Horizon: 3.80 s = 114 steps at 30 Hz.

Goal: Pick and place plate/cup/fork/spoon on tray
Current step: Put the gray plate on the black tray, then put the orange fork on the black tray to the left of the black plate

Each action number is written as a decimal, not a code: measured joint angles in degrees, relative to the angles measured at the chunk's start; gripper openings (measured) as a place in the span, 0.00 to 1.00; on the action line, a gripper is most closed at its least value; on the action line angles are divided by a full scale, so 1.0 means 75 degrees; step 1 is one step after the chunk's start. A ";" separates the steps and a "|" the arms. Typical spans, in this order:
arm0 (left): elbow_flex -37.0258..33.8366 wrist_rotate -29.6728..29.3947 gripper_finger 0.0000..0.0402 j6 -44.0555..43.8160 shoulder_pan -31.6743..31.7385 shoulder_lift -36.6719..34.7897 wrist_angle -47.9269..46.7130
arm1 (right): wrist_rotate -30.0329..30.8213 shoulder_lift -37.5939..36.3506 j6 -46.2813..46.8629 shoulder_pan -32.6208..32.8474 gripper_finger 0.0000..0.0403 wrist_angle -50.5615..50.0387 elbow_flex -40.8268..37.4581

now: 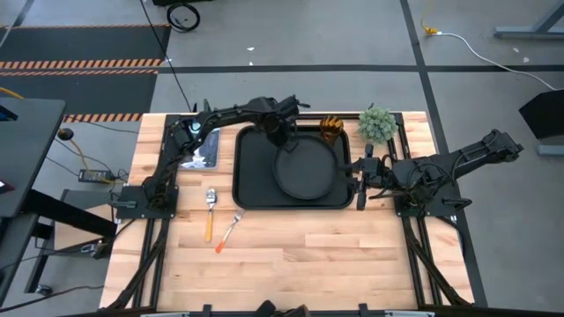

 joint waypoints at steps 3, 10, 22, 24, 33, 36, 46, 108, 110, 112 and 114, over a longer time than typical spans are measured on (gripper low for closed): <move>-0.0007 0.0058 0.10 0.0012 -0.0129 -0.0004 0.0056 | 0.0000 0.0000 0.0003 0.0003 0.29 0.0071 0.0000; -0.0007 0.0033 0.29 0.0282 -0.0261 -0.0013 0.0140 | 0.0000 0.0000 0.0003 0.0000 0.29 0.0219 0.0000; -0.0007 -0.2014 0.39 0.1899 -0.1006 -0.0913 -0.1225 | -0.0002 0.0000 0.0464 0.0023 0.29 0.0009 0.0000; -0.0014 -0.2192 0.39 0.2039 -0.1235 -0.1053 -0.1509 | 0.0000 0.0000 0.0593 0.0023 0.29 -0.0068 0.0000; -0.1917 -0.2733 0.36 0.1835 -0.2626 -0.2200 -0.1245 | -0.0001 0.0000 0.1050 0.0023 0.29 -0.0406 0.0000; -0.2818 -0.2860 0.35 0.1384 -0.3133 -0.2744 -0.0870 | -0.0001 0.0000 0.1157 0.0023 0.29 -0.0435 0.0000; -0.5026 -0.3112 0.35 -0.0746 -0.4718 -0.4550 0.0079 | -0.0003 0.0000 0.1157 0.0023 0.29 -0.0426 0.0000; -0.7753 -0.2616 0.07 -0.7587 -0.7209 -0.4270 0.2109 | -0.0003 0.0082 0.1155 0.0023 0.29 -0.0432 0.0003; -0.7753 -0.2606 0.03 -0.7591 -0.7209 -0.4270 0.2097 | -0.0003 0.0082 0.1156 0.0023 0.29 -0.0432 0.0002; -0.7756 -0.2579 0.03 -0.7629 -0.7209 -0.4270 0.2090 | -0.0003 0.0082 0.1155 0.0023 0.29 -0.0432 0.0002; -0.7756 -0.2479 0.03 -0.7722 -0.7206 -0.4269 0.2087 | -0.0003 0.0082 0.1154 0.0023 0.29 -0.0432 0.0002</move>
